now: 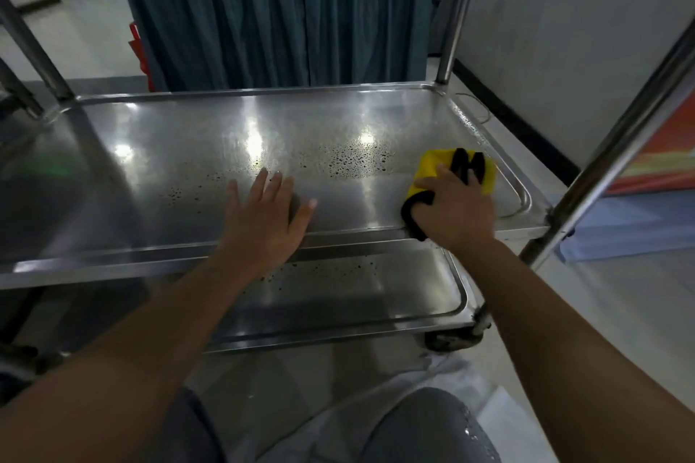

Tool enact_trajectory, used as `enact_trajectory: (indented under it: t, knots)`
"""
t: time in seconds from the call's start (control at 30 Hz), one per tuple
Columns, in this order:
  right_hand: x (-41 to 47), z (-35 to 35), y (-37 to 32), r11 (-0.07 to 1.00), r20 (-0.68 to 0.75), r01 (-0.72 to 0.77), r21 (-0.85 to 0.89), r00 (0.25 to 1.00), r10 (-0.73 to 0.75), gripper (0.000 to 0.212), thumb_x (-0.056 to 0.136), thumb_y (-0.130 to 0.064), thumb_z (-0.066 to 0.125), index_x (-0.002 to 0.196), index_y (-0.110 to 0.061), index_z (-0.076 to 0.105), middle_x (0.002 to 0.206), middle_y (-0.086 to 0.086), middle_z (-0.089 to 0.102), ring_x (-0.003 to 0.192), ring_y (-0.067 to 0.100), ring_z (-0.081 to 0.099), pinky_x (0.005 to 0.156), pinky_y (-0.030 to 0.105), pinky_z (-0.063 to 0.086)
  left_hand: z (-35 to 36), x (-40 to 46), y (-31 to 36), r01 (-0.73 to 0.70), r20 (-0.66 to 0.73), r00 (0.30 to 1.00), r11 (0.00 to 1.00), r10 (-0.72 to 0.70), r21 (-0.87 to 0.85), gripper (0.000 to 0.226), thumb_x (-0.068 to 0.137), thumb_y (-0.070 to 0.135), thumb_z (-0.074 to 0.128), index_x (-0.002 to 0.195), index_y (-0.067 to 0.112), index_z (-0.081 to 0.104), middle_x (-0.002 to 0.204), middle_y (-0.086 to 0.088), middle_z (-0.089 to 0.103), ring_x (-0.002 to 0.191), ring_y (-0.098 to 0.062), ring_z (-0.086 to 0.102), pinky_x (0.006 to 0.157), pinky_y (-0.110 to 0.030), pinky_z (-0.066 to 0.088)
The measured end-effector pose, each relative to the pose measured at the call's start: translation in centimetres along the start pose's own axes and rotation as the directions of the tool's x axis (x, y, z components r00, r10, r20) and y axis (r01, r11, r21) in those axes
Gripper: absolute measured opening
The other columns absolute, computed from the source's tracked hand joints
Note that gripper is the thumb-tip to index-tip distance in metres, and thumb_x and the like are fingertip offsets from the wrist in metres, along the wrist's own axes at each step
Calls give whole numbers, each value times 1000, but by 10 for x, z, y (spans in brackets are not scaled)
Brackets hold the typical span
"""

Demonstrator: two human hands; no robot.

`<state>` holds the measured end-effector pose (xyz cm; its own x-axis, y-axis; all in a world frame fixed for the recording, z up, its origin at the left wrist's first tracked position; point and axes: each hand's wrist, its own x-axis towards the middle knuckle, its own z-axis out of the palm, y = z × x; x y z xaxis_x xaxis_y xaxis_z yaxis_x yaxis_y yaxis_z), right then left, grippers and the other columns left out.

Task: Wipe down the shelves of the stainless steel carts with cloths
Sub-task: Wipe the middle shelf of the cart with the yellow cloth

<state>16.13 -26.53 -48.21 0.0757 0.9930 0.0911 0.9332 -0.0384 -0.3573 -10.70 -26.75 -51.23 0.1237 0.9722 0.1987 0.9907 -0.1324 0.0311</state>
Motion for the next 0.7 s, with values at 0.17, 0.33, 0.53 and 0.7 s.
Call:
enact_trajectory:
  t: [0.17, 0.33, 0.53, 0.7]
  knots:
    - [3, 18, -44, 979, 116, 201, 35, 972, -204, 46, 84, -39, 42, 129, -45, 49, 156, -12, 22, 142, 31, 21, 111, 55, 25, 1, -1, 0, 43, -17, 999, 999, -43, 20, 98, 79, 72, -18, 153, 16, 16, 161, -11, 13, 150, -27, 2, 116, -55, -4]
    - [-9, 10, -17, 959, 57, 244, 144, 966, -254, 41, 88, -38, 48, 129, -41, 51, 156, -10, 25, 145, 26, 14, 111, 51, 29, -7, -5, 2, 34, -7, 999, 999, -34, 8, 90, 83, 65, -12, 153, 14, 13, 162, -10, 10, 150, -25, 1, 117, -53, -2]
    - [-12, 2, -3, 968, -14, 180, 178, 984, -180, 43, 89, -36, 53, 132, -36, 51, 155, -3, 29, 145, 29, 16, 113, 47, 25, -24, -17, -64, -11, -11, 1000, 989, 13, 150, 74, 93, 52, -2, 153, 14, 16, 162, -6, 14, 150, -22, 4, 119, -49, 0]
    - [-12, 1, -9, 980, -30, 142, 142, 990, -139, 42, 86, -34, 57, 128, -31, 53, 154, 1, 31, 141, 31, 26, 109, 51, 30, -36, -37, -157, 116, -57, 992, 983, -109, 145, 88, 85, 64, 9, 151, 10, 27, 159, -10, 24, 149, -25, 13, 118, -51, 2]
